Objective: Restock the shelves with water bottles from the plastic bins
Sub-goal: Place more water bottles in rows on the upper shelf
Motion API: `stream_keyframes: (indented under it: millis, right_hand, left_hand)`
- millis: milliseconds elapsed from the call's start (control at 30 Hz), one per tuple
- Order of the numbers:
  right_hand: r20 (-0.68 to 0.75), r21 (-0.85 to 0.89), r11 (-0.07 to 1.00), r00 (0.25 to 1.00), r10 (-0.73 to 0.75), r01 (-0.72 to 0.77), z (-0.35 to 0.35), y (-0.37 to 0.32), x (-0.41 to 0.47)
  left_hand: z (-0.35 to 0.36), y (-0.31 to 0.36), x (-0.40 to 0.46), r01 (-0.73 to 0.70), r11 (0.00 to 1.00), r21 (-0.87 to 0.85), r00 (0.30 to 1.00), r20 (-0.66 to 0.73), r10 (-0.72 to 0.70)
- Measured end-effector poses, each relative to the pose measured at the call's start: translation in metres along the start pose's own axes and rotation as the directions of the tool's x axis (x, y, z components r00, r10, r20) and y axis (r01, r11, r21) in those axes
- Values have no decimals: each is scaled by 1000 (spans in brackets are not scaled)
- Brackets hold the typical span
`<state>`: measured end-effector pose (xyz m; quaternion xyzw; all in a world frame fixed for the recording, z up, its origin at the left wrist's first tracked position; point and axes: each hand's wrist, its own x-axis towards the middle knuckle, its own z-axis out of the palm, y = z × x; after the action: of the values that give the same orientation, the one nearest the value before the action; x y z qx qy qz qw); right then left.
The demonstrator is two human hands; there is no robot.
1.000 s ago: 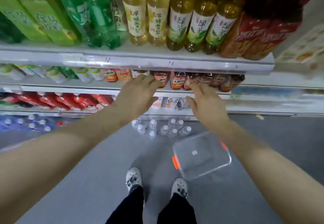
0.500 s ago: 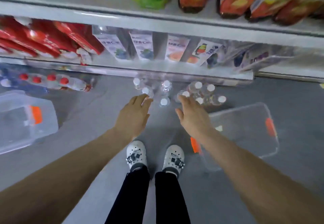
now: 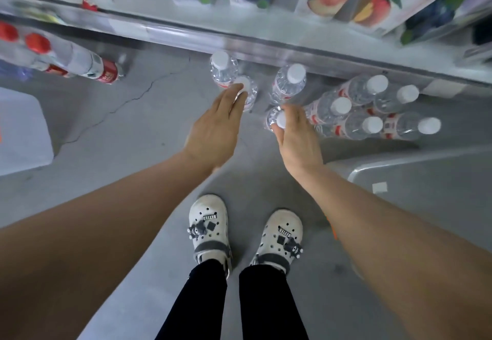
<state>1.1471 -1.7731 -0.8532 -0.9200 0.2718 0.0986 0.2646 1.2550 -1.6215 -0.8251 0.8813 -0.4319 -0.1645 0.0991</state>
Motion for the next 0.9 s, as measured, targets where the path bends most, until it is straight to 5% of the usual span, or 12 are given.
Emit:
stream_keyframes:
  millis: [233, 467, 667, 900]
  right_hand:
    - [159, 76, 995, 986, 53, -66, -40, -5, 0]
    - [304, 180, 978, 952, 47, -106, -213, -56, -53]
    - [246, 379, 916, 969, 39, -133, -400, -141, -113]
    - [138, 540, 841, 987, -87, -2, -590, -247, -178]
  left_hand:
    - [-34, 3, 3, 79, 996, 47, 964, 252, -89]
    - [-145, 47, -40, 177, 984, -26, 829, 543, -134]
    - [-291, 123, -88, 232, 945, -232, 844, 531, -77]
    - [-465, 193, -109, 118, 878, -464, 962, 274, 15]
